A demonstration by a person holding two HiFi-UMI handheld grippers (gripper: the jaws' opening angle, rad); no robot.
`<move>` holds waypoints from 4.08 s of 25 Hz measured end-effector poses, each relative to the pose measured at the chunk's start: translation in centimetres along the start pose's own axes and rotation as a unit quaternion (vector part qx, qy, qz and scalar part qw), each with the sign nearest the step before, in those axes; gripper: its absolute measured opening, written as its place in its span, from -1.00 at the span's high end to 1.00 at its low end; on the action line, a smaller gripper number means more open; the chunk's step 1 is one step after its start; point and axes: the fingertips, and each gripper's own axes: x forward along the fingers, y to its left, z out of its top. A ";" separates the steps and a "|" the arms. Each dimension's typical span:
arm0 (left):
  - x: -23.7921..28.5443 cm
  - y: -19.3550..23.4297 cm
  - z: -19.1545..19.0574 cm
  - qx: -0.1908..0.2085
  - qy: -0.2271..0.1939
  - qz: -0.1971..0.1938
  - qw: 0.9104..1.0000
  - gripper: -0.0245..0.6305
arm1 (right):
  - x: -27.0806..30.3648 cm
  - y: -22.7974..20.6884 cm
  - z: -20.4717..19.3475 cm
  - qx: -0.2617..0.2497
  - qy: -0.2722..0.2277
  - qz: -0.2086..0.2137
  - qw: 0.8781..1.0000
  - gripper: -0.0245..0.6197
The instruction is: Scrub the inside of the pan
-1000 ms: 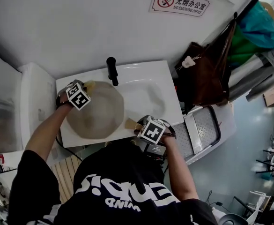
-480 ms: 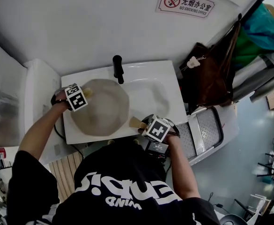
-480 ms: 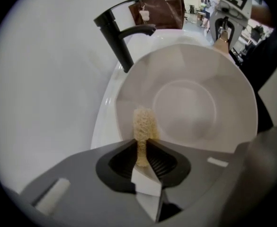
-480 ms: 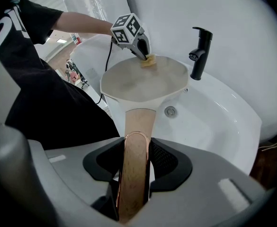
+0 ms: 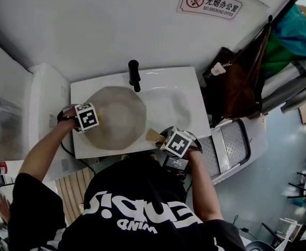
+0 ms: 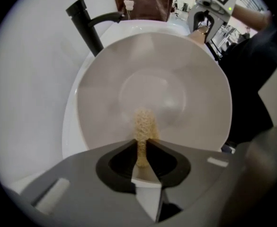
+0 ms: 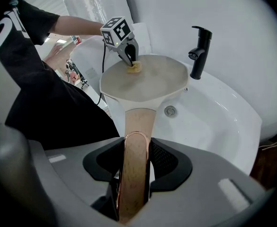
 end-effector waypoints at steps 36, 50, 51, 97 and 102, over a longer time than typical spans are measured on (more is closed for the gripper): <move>2.8 -10.1 13.6 -0.053 -0.121 -0.155 0.979 0.75 | 0.4 1.1 0.4 0.007 0.002 0.020 1.000 0.41; 4.3 -4.2 17.3 -0.111 -0.195 -0.081 0.971 0.75 | 0.7 0.8 -0.7 0.008 0.022 0.012 1.000 0.41; 4.2 -3.7 17.5 -0.112 -0.199 -0.069 0.971 0.75 | 0.7 0.8 -0.7 0.008 0.023 0.012 1.000 0.41; 6.1 3.9 5.2 0.006 0.034 0.098 0.995 0.75 | 0.1 1.4 0.3 0.018 -0.008 0.026 0.999 0.41; 5.8 1.1 4.5 0.001 0.034 0.037 0.999 0.75 | -0.3 0.8 0.4 0.014 -0.014 0.010 1.000 0.41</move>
